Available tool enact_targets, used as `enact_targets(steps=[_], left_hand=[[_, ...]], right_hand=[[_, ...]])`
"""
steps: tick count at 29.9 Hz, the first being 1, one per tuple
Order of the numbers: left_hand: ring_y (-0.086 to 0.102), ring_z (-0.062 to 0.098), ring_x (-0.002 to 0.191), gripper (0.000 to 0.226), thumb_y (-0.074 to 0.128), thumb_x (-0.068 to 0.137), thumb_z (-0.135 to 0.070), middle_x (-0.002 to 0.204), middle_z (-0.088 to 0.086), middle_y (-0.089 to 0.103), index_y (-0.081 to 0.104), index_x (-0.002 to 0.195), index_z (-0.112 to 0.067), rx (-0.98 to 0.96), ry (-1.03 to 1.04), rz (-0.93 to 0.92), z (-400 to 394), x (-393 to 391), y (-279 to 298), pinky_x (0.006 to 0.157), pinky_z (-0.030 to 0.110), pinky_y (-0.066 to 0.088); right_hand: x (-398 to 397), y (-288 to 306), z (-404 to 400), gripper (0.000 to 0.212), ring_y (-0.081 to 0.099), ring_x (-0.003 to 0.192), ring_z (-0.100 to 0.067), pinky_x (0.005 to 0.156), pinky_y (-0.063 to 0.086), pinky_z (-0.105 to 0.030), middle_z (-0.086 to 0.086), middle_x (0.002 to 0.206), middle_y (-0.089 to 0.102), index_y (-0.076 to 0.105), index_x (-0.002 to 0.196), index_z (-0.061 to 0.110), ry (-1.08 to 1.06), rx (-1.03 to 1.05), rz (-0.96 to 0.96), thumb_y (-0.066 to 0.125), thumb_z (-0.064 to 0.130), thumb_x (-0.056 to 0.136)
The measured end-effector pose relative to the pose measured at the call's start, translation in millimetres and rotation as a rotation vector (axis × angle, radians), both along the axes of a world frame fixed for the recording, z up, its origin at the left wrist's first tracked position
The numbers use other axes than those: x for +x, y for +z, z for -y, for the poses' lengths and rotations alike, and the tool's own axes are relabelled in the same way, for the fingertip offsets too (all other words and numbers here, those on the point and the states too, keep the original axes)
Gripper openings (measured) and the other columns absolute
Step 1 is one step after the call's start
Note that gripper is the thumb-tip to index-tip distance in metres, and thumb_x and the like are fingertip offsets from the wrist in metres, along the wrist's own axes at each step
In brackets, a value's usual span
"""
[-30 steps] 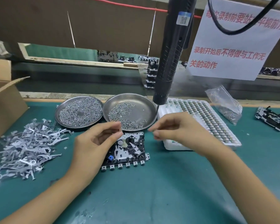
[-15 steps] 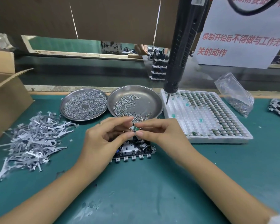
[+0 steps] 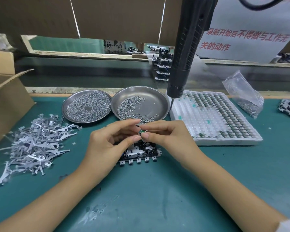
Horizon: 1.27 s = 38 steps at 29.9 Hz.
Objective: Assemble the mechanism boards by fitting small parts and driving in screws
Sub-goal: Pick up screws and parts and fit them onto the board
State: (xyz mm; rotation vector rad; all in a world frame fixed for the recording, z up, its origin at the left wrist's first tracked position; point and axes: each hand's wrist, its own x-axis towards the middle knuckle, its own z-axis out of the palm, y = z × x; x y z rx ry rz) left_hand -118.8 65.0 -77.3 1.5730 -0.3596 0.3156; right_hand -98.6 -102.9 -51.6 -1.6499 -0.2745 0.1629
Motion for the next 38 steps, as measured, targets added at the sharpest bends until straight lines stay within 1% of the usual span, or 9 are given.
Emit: enact_targets(steps=[6, 9, 12, 20, 26, 29, 33, 35, 38], left_hand=[[0.069, 0.017, 0.082, 0.036, 0.071, 0.071, -0.015, 0.093, -0.001, 0.073, 0.071, 0.103, -0.032, 0.074, 0.022, 0.025, -0.4, -0.7, 0.8, 0.075, 0.026, 0.056], [0.067, 0.01, 0.086, 0.037, 0.073, 0.071, -0.02, 0.092, -0.01, 0.072, 0.068, 0.105, -0.036, 0.173, 0.088, 0.078, -2.9, 0.3, 1.2, 0.079, 0.018, 0.051], [0.065, 0.007, 0.09, 0.04, 0.074, 0.071, -0.022, 0.094, -0.011, 0.072, 0.066, 0.107, -0.037, 0.206, 0.121, 0.1, -4.3, 1.1, 0.7, 0.078, 0.012, 0.047], [0.062, 0.006, 0.088, 0.042, 0.074, 0.07, -0.02, 0.096, -0.009, 0.065, 0.064, 0.108, -0.031, 0.261, 0.137, 0.156, -4.4, 1.3, 3.8, 0.084, 0.026, 0.051], [0.06, 0.008, 0.083, 0.045, 0.075, 0.069, -0.019, 0.094, -0.006, 0.066, 0.064, 0.112, -0.028, 0.33, 0.102, 0.171, -7.4, 2.7, 4.9, 0.084, 0.02, 0.046], [0.059, 0.009, 0.079, 0.046, 0.076, 0.069, -0.018, 0.094, -0.007, 0.066, 0.063, 0.112, -0.03, 0.349, 0.067, 0.153, -10.2, 3.3, 6.3, 0.083, 0.016, 0.044], [0.059, 0.008, 0.084, 0.048, 0.079, 0.07, -0.017, 0.093, -0.011, 0.065, 0.064, 0.113, -0.03, 0.459, 0.001, 0.151, -18.7, 4.8, 9.7, 0.085, 0.018, 0.045], [0.06, 0.006, 0.085, 0.043, 0.077, 0.071, -0.023, 0.093, -0.011, 0.066, 0.065, 0.112, -0.033, 0.451, -0.024, 0.122, -25.0, 4.3, 11.0, 0.085, 0.018, 0.046], [0.064, 0.008, 0.085, 0.024, 0.069, 0.08, -0.032, 0.094, -0.01, 0.07, 0.069, 0.103, -0.036, 0.3, 0.022, 0.037, -31.8, 1.0, 9.4, 0.083, 0.022, 0.05]], right_hand=[[-0.1, -2.3, 0.5, 0.025, 0.069, 0.085, -0.012, 0.079, 0.056, -0.025, -0.004, 0.094, 0.073, 0.072, 0.097, 0.019, 0.009, -0.03, 0.044, 0.072, 0.001, 0.08], [-0.7, -2.4, 0.6, 0.026, 0.069, 0.088, -0.011, 0.08, 0.055, -0.024, -0.002, 0.093, 0.073, 0.071, 0.099, 0.019, 0.014, -0.051, 0.083, 0.071, 0.001, 0.08], [-1.6, -2.5, 1.1, 0.024, 0.069, 0.089, -0.014, 0.081, 0.056, -0.026, -0.005, 0.095, 0.073, 0.072, 0.099, 0.018, 0.033, -0.059, 0.092, 0.07, 0.001, 0.082], [-3.7, -3.4, 0.9, 0.023, 0.069, 0.086, -0.012, 0.079, 0.055, -0.025, 0.0, 0.09, 0.073, 0.074, 0.089, 0.026, 0.04, -0.136, 0.187, 0.07, 0.004, 0.083], [-4.4, -6.4, 0.9, 0.024, 0.067, 0.08, -0.01, 0.073, 0.052, -0.019, 0.0, 0.087, 0.07, 0.075, 0.091, 0.021, 0.051, -0.115, 0.244, 0.07, -0.001, 0.082], [-5.8, -7.7, 0.7, 0.025, 0.067, 0.081, -0.012, 0.076, 0.055, -0.023, 0.001, 0.087, 0.069, 0.074, 0.092, 0.018, 0.051, -0.14, 0.29, 0.07, -0.003, 0.081], [-8.4, -9.5, 0.5, 0.021, 0.064, 0.084, -0.008, 0.082, 0.05, -0.022, 0.003, 0.086, 0.071, 0.077, 0.09, 0.017, 0.01, -0.253, 0.398, 0.073, 0.0, 0.078], [-10.5, -11.1, 0.2, 0.019, 0.062, 0.086, -0.007, 0.083, 0.048, -0.023, 0.005, 0.085, 0.071, 0.078, 0.089, 0.017, 0.003, -0.289, 0.431, 0.075, 0.002, 0.077], [-14.1, -16.2, -4.1, 0.016, 0.061, 0.086, -0.011, 0.082, 0.048, -0.029, 0.005, 0.085, 0.072, 0.079, 0.086, 0.015, 0.018, -0.402, 0.576, 0.077, 0.004, 0.074]])
